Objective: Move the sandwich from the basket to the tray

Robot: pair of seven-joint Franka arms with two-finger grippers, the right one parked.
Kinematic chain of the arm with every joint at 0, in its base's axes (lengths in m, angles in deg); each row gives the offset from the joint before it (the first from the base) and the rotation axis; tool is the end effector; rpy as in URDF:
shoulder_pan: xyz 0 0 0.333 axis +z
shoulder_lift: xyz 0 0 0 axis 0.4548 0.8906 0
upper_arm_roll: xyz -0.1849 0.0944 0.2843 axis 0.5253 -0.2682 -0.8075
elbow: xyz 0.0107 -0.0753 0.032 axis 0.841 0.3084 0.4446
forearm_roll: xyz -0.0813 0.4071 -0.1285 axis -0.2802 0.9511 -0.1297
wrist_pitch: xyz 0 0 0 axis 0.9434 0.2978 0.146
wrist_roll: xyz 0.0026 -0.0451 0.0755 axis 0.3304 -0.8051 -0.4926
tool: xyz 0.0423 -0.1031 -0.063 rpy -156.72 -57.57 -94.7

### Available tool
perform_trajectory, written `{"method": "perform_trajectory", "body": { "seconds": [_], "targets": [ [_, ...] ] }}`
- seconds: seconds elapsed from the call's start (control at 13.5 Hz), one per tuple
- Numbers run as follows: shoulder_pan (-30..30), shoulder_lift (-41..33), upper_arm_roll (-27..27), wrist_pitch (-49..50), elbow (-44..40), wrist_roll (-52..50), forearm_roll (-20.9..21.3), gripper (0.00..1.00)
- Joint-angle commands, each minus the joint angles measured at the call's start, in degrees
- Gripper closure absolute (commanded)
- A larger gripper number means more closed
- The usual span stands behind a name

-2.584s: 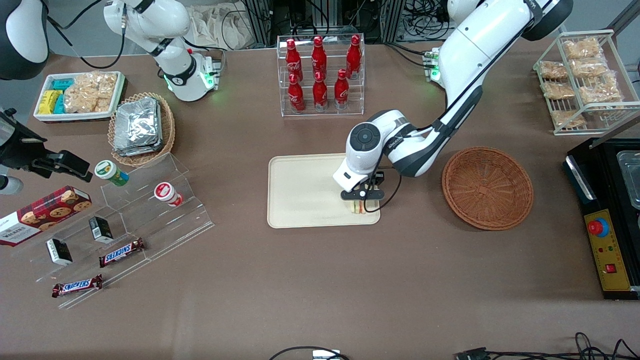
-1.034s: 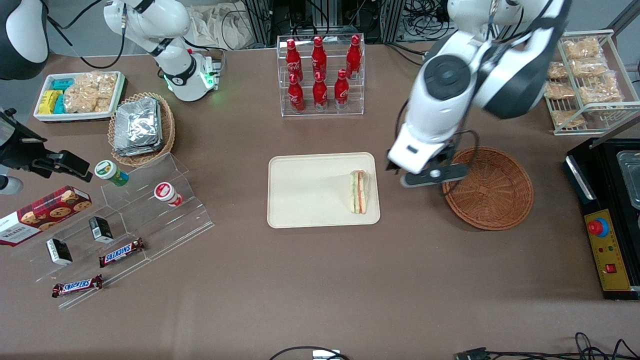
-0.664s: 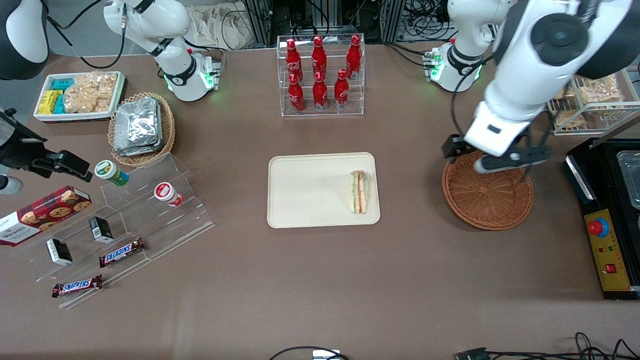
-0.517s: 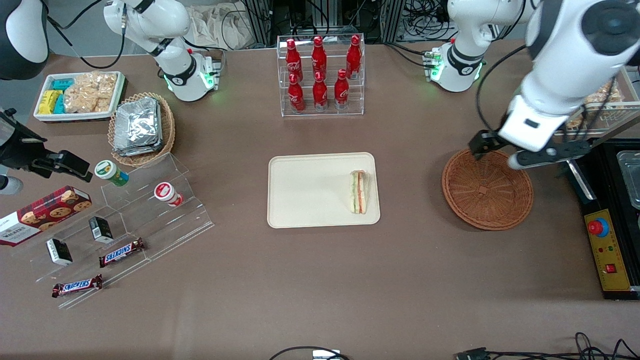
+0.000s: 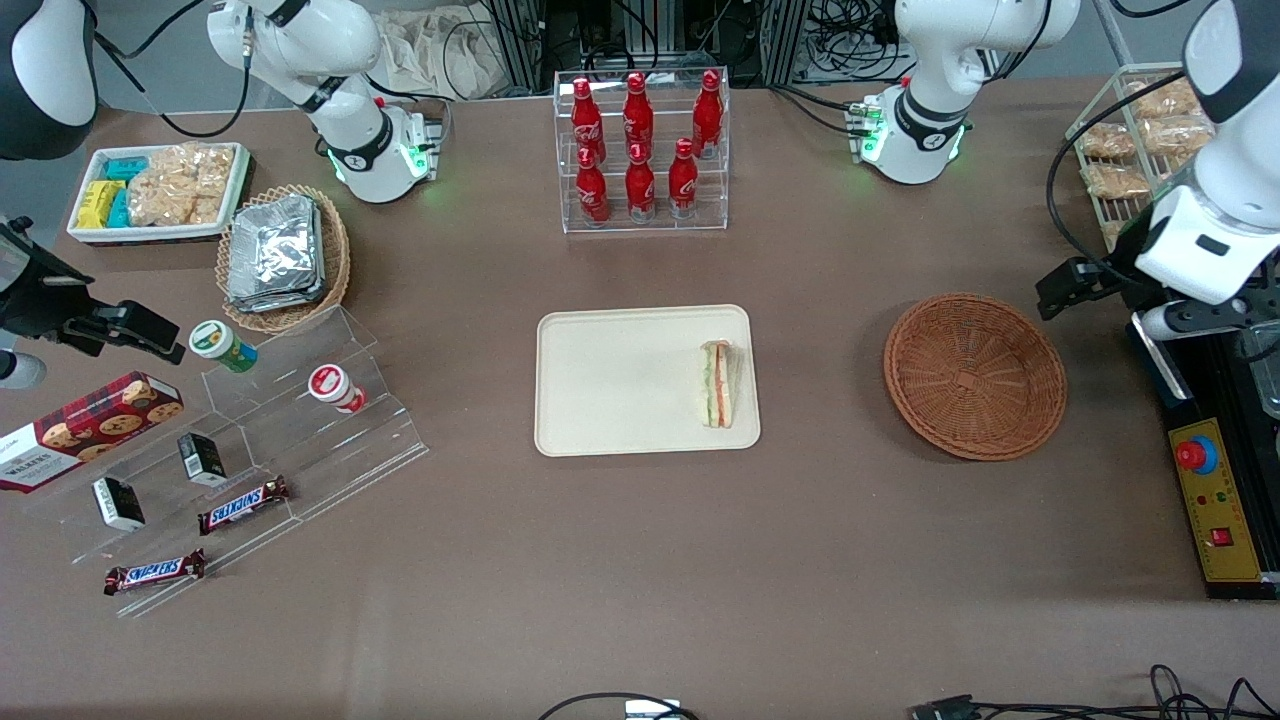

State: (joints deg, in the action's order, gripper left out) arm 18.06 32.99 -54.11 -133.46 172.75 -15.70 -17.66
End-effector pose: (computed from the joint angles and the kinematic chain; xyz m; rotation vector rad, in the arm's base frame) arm 0.5816 -0.0363 0.5903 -3.1292 -0.2022 0.0224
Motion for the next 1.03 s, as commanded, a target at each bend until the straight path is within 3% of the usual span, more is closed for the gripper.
{"method": "perform_trajectory", "body": {
  "seconds": [0.0,0.52,0.81,0.96],
  "targets": [
    [-1.3,-0.4,-0.5,0.9,0.4,0.4,-0.2,0.00],
    [-1.2,0.3,-0.4,3.5,-1.2,-2.0,0.5,0.00],
    [-1.3,1.0,-0.3,3.5,-2.1,-1.6,3.9,0.00],
    [-1.0,1.3,-0.4,3.7,-3.0,-1.0,3.4,0.00]
  ]
}}
